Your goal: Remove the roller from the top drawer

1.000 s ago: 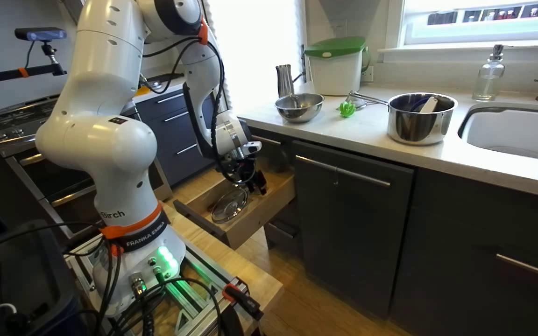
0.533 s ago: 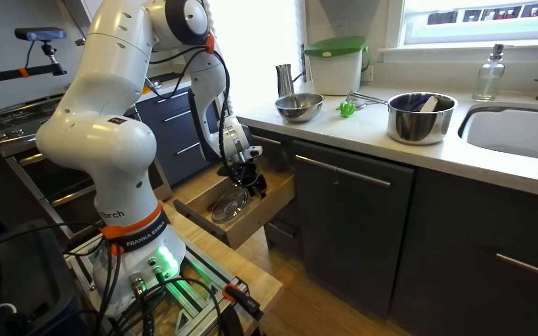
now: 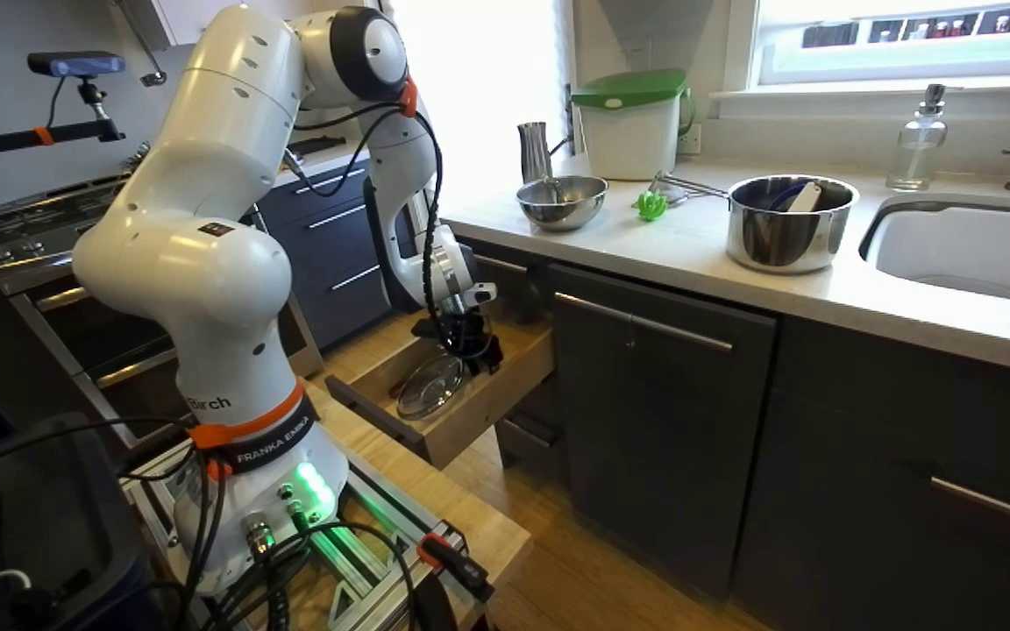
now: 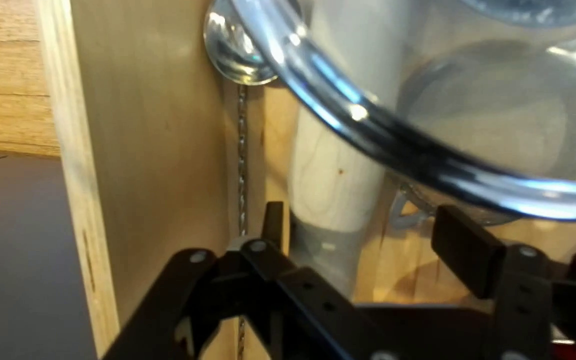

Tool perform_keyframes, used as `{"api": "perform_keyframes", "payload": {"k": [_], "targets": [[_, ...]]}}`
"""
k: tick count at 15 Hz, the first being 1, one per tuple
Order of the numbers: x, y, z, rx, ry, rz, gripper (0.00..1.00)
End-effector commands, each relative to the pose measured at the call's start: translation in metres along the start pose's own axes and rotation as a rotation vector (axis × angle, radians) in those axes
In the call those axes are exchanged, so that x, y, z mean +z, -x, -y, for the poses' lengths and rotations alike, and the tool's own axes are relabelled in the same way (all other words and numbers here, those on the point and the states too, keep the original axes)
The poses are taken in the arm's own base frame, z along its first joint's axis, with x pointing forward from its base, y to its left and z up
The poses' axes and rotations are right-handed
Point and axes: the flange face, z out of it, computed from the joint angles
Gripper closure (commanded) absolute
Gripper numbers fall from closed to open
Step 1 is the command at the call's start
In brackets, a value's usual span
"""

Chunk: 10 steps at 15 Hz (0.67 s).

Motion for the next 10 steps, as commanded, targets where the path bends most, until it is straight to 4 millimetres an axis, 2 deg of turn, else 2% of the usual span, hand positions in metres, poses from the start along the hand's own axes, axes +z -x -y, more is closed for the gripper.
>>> {"api": "perform_keyframes", "payload": {"k": [1, 5, 6, 10], "targets": [[0.011, -0.005, 0.003, -0.015, -0.037, 0.025, 0.53], [-0.003, -0.006, -0.001, -0.025, -0.067, 0.015, 0.84], [-0.008, -0.004, -0.004, -0.016, -0.072, 0.012, 0.87], [-0.022, 0.003, -0.017, 0.023, -0.065, -0.009, 0.87]]}}
